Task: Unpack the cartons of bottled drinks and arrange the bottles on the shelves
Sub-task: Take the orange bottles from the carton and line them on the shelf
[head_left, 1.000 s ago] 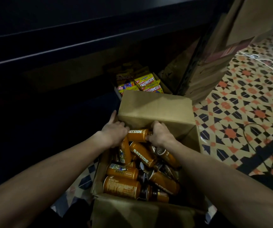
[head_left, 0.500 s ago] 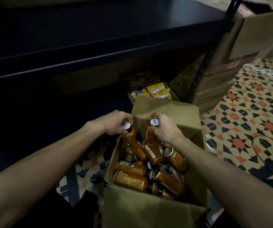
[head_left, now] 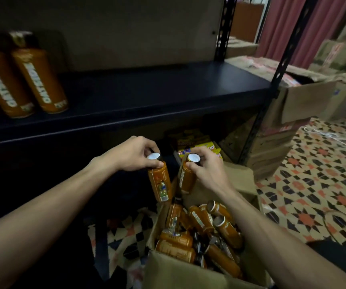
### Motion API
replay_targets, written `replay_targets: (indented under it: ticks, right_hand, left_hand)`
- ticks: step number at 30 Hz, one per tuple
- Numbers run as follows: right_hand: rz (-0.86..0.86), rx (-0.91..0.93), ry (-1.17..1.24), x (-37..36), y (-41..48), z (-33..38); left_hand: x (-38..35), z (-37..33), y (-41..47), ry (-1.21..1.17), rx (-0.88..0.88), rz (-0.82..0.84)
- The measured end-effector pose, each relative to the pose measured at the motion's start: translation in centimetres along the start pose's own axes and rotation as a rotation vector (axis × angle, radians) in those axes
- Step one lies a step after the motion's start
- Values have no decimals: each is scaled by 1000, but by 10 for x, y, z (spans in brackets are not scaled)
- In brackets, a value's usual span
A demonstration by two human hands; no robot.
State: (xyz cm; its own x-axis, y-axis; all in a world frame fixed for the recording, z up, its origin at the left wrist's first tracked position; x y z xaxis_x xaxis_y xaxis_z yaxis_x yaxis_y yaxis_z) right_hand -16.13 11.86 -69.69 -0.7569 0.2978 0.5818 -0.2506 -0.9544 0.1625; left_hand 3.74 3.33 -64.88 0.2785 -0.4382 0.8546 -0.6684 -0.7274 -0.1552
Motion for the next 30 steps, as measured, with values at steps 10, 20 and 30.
replay_targets:
  ticks: [10, 20, 30]
  right_hand:
    - [-99, 158, 243, 44, 17, 105]
    - [-158, 357, 335, 70, 66, 221]
    - [-82, 396, 212, 37, 105, 282]
  left_hand:
    - [125, -50, -42, 262, 1, -64]
    - [252, -83, -97, 417, 12, -300]
    - [275, -60, -87, 582, 110, -272]
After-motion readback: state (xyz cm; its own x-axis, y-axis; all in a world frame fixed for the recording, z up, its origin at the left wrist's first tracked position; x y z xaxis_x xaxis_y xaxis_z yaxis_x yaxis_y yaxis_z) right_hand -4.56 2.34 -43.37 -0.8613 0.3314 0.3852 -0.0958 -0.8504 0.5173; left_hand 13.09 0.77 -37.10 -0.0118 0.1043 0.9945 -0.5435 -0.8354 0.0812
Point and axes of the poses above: each hand's wrist, its own y-axis towards the middle knuckle, its own x-axis out of the back of the hand, z = x × y, the point moved 6 cm from there along y, towards the middle knuckle, and after that the axes turned 3 degrees about z, right-handed, at the moved point
